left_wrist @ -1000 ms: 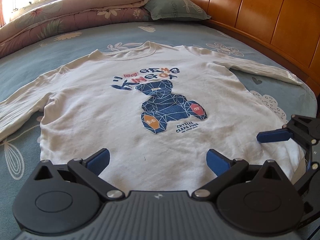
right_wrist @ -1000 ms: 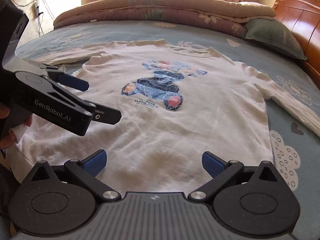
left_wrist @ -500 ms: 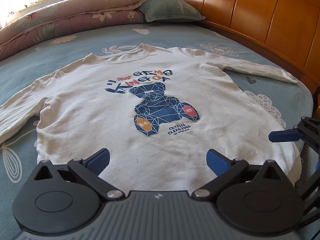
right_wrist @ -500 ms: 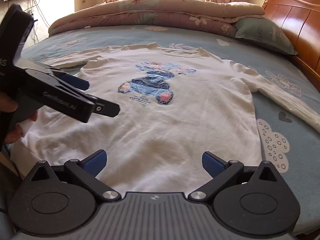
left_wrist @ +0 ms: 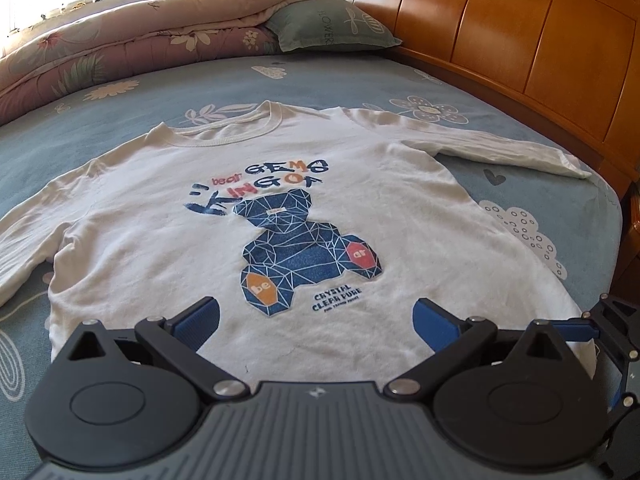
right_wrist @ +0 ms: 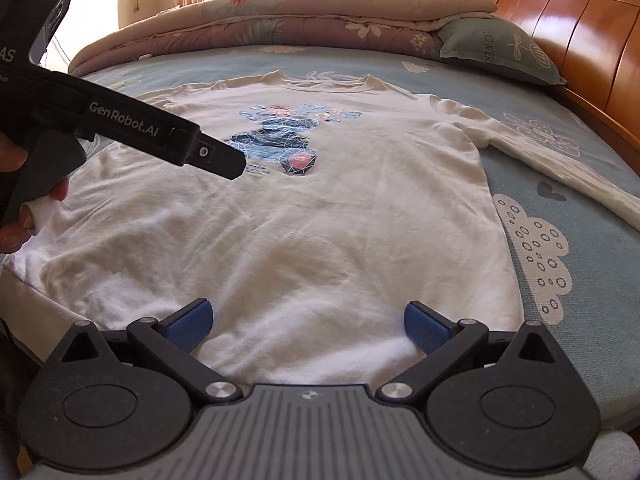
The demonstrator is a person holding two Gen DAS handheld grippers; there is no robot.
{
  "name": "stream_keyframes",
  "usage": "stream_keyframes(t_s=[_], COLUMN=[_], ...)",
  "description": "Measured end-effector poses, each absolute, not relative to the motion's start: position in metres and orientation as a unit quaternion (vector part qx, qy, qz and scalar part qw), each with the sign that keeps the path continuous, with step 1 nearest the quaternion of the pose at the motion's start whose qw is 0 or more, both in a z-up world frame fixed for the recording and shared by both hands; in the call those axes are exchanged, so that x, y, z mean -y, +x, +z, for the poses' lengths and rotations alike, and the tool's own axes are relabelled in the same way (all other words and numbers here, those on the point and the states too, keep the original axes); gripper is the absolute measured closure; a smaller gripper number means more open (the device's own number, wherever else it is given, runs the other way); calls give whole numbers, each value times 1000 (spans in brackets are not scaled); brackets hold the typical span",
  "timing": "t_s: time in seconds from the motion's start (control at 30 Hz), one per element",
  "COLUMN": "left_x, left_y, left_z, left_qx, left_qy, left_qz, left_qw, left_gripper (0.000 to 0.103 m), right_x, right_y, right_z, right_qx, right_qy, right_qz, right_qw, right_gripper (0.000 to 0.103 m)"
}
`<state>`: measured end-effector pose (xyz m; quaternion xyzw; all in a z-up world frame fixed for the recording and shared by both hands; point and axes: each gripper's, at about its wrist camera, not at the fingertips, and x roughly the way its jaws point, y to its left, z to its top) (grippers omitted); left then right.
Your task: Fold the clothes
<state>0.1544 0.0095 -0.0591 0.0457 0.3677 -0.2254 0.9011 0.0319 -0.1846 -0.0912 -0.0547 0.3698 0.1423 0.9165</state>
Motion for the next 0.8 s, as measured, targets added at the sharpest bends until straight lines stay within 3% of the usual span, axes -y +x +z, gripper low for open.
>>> stream_keyframes(t_s=[0.17,0.5,0.8], left_x=[-7,3,10], left_y=[168,188,196], left_z=[-57,-68,-78], left_qx=[-367,-386,-394], left_qy=[39,34,35], left_qz=[-221,-224,-233], left_qw=[903,894,889], left_gripper=[1,1,1], right_x=[193,315,395], right_y=[44,139,247], right_z=[-79,-25,-48], right_qx=[-395,-315,-314], right_qy=[-24,56,171], right_qz=[159,38,-15], right_qw=[904,947,934], right_gripper=[0,0,0])
